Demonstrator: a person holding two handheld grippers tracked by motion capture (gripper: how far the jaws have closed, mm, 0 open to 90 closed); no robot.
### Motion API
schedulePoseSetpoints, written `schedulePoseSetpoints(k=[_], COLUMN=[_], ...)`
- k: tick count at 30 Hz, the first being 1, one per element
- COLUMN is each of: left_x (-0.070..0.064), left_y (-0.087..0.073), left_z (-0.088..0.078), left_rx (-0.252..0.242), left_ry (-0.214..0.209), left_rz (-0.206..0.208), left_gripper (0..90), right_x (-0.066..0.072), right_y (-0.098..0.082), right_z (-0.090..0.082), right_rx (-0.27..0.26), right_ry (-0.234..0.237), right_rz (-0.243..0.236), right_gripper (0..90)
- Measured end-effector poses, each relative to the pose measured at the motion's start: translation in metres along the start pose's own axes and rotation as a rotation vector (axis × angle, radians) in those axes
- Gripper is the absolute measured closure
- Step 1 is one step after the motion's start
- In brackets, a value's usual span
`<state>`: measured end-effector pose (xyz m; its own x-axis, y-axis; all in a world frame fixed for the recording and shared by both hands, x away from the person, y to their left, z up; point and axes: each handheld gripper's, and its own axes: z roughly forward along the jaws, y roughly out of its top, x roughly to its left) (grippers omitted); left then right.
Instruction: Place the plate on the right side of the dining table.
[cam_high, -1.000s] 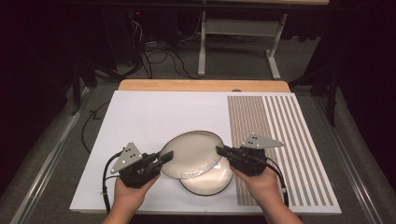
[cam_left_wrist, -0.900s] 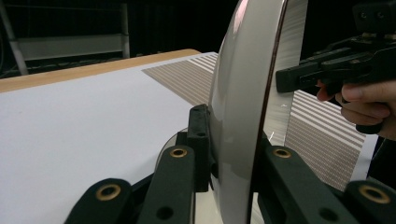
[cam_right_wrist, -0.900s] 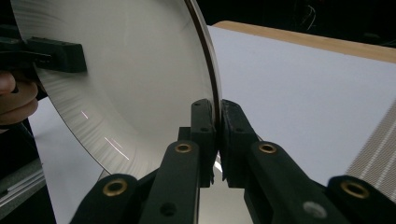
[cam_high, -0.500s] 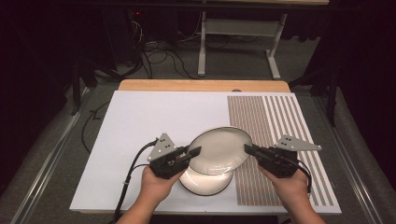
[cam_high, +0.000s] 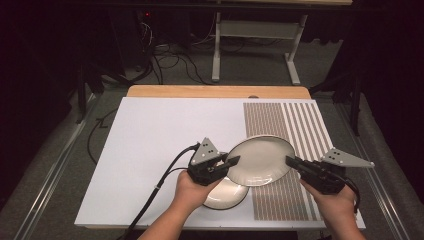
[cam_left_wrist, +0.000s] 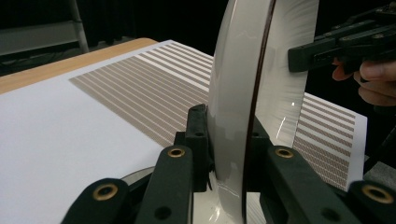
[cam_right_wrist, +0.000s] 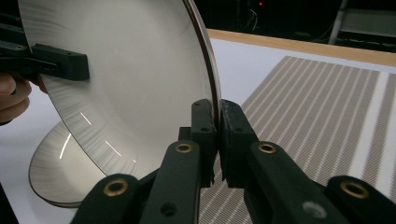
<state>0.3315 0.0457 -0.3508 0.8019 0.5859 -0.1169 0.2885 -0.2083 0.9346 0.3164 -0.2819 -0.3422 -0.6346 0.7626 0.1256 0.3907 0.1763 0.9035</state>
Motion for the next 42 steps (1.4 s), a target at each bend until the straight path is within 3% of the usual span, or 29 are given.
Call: schedulePoseSetpoints(k=[9,16,32,42], left_x=[-0.006,-0.01,-0.011,-0.008], left_y=[0.008,0.01,0.009,0.005], left_z=[0.039,0.062,0.101,0.12], left_rx=[0.045,0.087,0.121,0.158], left_ry=[-0.035,-0.037,-0.051,-0.044], left_rz=[-0.003,0.0,-0.023,-0.065], left_gripper=[77.9,76.2,73.8,71.5], right_x=[-0.026,-0.04,-0.06,-0.068], right_y=[-0.011,-0.021,-0.034,-0.042], right_z=[-0.017,-0.025,-0.037,-0.034], right_rx=[-0.007,-0.014,-0.009,0.02], right_ry=[-0.059,-0.087,-0.153,-0.194], right_rz=[0.033,0.062,0.099,0.112], right_gripper=[87.4,87.7,88.0,88.0])
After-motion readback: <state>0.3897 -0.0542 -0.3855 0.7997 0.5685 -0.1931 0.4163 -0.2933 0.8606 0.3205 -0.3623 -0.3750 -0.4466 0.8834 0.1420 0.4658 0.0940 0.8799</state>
